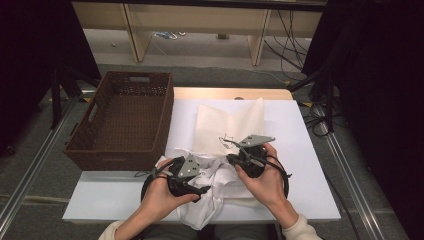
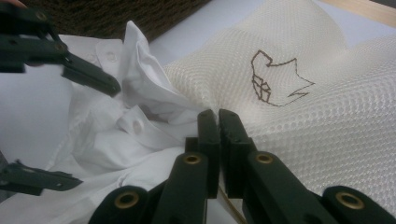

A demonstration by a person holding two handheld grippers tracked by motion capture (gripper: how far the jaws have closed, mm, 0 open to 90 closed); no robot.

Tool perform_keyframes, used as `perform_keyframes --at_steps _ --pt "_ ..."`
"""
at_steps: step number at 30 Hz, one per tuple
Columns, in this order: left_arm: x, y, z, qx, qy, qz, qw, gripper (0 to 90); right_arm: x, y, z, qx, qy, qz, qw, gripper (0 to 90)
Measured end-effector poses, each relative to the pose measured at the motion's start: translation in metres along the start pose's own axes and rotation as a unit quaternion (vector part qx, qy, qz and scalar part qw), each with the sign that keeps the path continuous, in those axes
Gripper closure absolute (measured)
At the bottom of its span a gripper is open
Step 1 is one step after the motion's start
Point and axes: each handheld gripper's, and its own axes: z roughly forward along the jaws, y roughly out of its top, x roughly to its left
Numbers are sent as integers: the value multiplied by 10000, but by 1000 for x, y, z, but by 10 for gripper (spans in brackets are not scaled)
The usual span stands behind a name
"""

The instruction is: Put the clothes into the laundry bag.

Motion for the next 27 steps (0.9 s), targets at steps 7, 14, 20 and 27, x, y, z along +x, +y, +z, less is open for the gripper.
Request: perform_keyframes --at_steps 7,14,20,27 --pt "-8 -11 28 484 99 237 9985 525 -2 -1 1 -5 21 20 10000 890" --pt "-5 -15 38 578 58 -110 9982 768 -1 -1 2 50 16 80 10000 890" --pt "-1 -11 26 224 5 -457 9987 837 -1 -2 5 -41 4 37 10000 890" --pt "-11 9 0 -548 -62 -690 9961 855 1 -2 6 -54 4 74 10000 891"
